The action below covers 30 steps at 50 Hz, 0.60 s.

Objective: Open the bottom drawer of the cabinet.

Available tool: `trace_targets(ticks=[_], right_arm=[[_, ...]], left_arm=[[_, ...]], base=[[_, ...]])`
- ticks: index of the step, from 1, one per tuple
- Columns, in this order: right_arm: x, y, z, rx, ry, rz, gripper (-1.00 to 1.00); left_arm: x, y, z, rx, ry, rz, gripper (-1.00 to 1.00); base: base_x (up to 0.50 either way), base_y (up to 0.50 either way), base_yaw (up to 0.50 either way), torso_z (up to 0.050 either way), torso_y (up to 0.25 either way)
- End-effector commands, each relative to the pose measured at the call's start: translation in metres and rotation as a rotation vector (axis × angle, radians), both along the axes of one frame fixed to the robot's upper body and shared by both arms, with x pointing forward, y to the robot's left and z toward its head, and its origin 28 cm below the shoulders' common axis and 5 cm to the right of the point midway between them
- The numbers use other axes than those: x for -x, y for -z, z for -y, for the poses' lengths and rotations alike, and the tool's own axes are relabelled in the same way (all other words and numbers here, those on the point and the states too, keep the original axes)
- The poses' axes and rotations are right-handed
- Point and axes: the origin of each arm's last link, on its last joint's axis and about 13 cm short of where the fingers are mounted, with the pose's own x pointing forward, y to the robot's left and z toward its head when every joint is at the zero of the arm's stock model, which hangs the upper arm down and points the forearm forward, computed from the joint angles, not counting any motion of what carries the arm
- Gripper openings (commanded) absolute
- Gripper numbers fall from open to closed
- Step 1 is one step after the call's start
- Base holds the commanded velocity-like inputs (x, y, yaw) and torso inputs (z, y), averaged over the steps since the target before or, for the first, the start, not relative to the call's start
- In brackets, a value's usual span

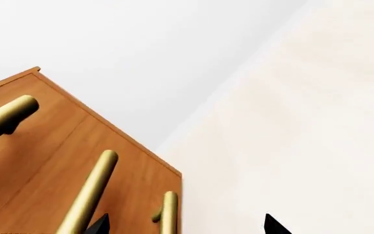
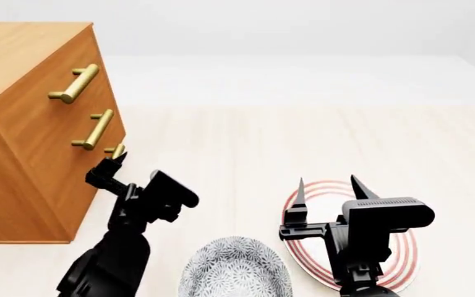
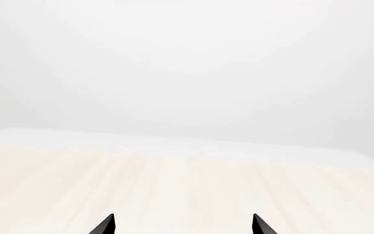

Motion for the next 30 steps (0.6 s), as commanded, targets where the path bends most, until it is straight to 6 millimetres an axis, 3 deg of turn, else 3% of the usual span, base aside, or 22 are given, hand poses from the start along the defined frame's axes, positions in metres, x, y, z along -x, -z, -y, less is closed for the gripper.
trace_targets(ticks=[1,20,30], right_arm=[[0.000,0.001,0.000,-0.001,0.000,0.001,1.00],[0.001,0.003,0.000,-0.004,-0.003,-0.002,1.00],[0.000,0.005,0.000,-0.007,0.000,-0.004,1.00]], left_arm=[[-0.007,0.012,-0.010,-0.107,-0.040,-0.023,1.00],[-0.009,0.018,-0.011,-0.113,-0.050,-0.046,1.00],[-0.024,0.035,-0.025,-0.141,-0.129,-0.068,1.00]], base=[[0.00,0.00,0.00,0.000,0.000],[0.00,0.00,0.00,0.000,0.000],[0.00,0.00,0.00,0.000,0.000]])
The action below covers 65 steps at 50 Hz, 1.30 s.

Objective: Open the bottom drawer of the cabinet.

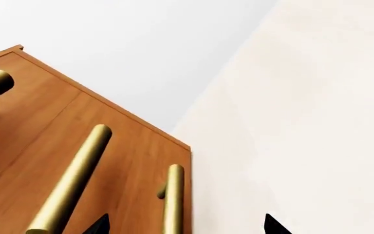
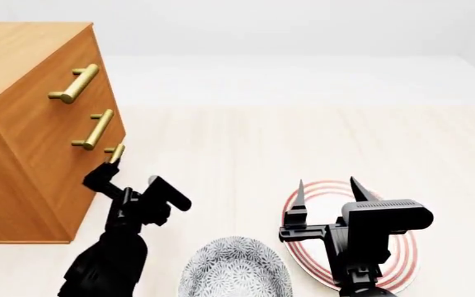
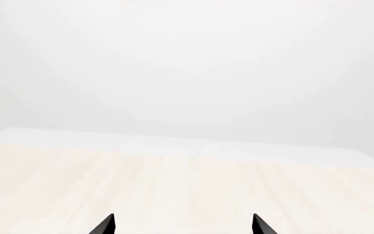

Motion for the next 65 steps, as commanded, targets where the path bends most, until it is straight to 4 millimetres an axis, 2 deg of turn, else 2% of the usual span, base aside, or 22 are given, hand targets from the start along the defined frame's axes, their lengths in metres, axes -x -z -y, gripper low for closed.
trace_targets(ticks=[1,24,34,38,65], right_arm=[[0.000,0.001,0.000,-0.003,0.000,-0.001,1.00],[0.000,0.001,0.000,-0.003,0.001,0.000,1.00],[-0.001,0.001,0.001,-0.004,0.003,0.001,1.00],[-0.001,0.004,0.000,-0.005,0.004,-0.005,1.00],[-0.001,0.002,0.000,-0.005,0.006,0.002,1.00]], left_arm=[[-0.010,0.014,-0.011,-0.028,-0.060,-0.019,1.00],[-0.014,0.018,-0.015,-0.032,-0.089,-0.035,1.00],[-0.025,0.027,-0.026,-0.050,-0.154,-0.059,1.00],[-0.025,0.031,-0.029,-0.049,-0.168,-0.068,1.00],[-0.022,0.031,-0.040,-0.090,-0.255,-0.107,1.00]], base=[[0.00,0.00,0.00,0.000,0.000],[0.00,0.00,0.00,0.000,0.000],[0.00,0.00,0.00,0.000,0.000],[0.00,0.00,0.00,0.000,0.000],[0.00,0.00,0.00,0.000,0.000]])
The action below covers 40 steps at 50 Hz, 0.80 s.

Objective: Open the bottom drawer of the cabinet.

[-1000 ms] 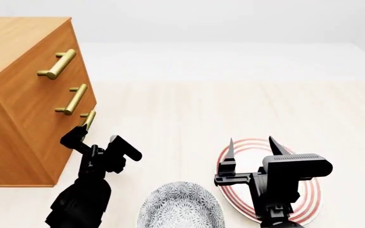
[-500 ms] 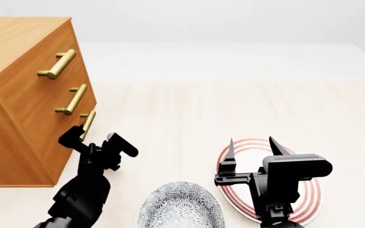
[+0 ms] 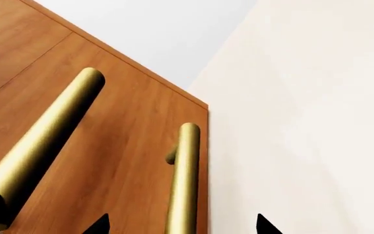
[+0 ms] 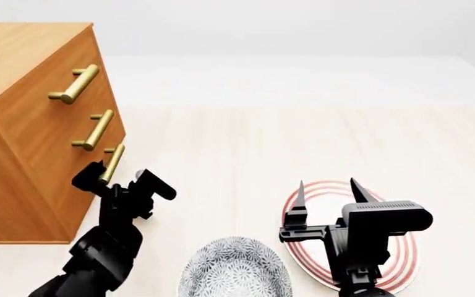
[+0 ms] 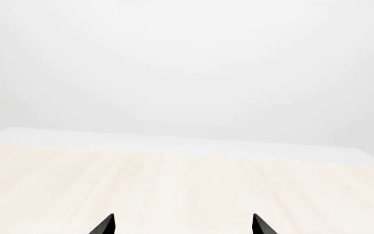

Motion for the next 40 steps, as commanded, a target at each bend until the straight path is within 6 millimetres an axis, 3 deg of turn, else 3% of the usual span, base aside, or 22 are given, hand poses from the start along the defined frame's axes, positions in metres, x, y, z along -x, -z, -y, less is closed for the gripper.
trace_targets(ticks=[1,40], right_arm=[[0.000,-0.001,0.000,0.000,0.001,0.003,1.00],[0.001,0.000,-0.001,-0.003,0.001,0.007,1.00]], left_arm=[[0.010,0.008,-0.018,-0.059,-0.085,-0.072,1.00],[0.016,0.009,-0.029,-0.080,-0.175,-0.118,1.00]], base=[[0.00,0.00,0.00,0.000,0.000],[0.00,0.00,0.00,0.000,0.000]])
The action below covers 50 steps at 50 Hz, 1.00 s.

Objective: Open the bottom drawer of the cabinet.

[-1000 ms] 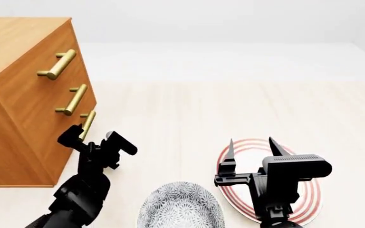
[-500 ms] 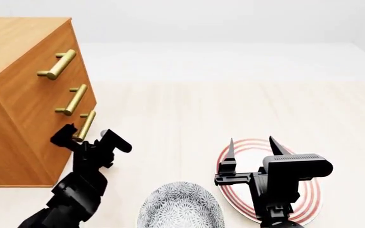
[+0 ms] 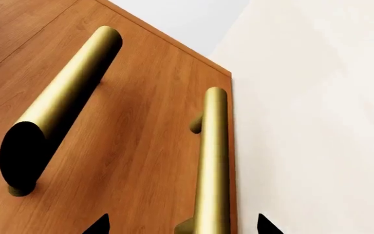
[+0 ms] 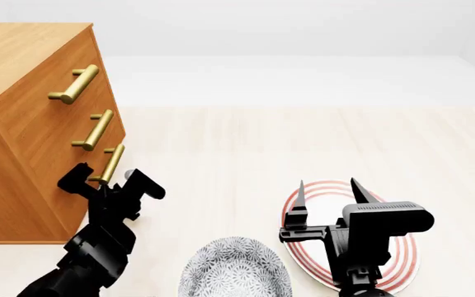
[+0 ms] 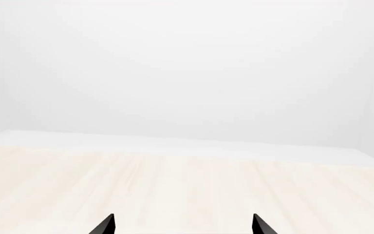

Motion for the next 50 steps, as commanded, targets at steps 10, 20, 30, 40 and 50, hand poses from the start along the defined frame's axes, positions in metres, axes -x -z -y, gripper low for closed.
trace_targets(ticks=[10,20,30,40,50], right_arm=[[0.0003,-0.0010,-0.0001,0.003,0.004,0.003,1.00],[0.0009,-0.0019,0.0003,0.003,0.005,0.006,1.00],[0.0006,-0.0016,0.0002,0.002,0.005,0.006,1.00],[0.0009,-0.0009,0.0000,0.001,0.005,0.005,1.00],[0.0014,-0.0009,-0.0001,-0.003,0.003,0.008,1.00]], left_arm=[[0.0087,0.0047,-0.0142,-0.049,-0.051,-0.126,1.00],[0.0085,0.0041,-0.0133,-0.063,-0.044,-0.143,1.00],[0.0076,0.0041,-0.0130,-0.081,-0.018,-0.121,-1.00],[0.0076,0.0045,-0.0129,-0.079,-0.014,-0.119,-1.00],[0.0041,0.0020,-0.0087,-0.095,0.017,-0.090,-1.00]], base=[[0.00,0.00,0.00,0.000,0.000],[0.00,0.00,0.00,0.000,0.000],[0.00,0.00,0.00,0.000,0.000],[0.00,0.00,0.00,-0.002,0.000],[0.00,0.00,0.00,-0.002,0.000]])
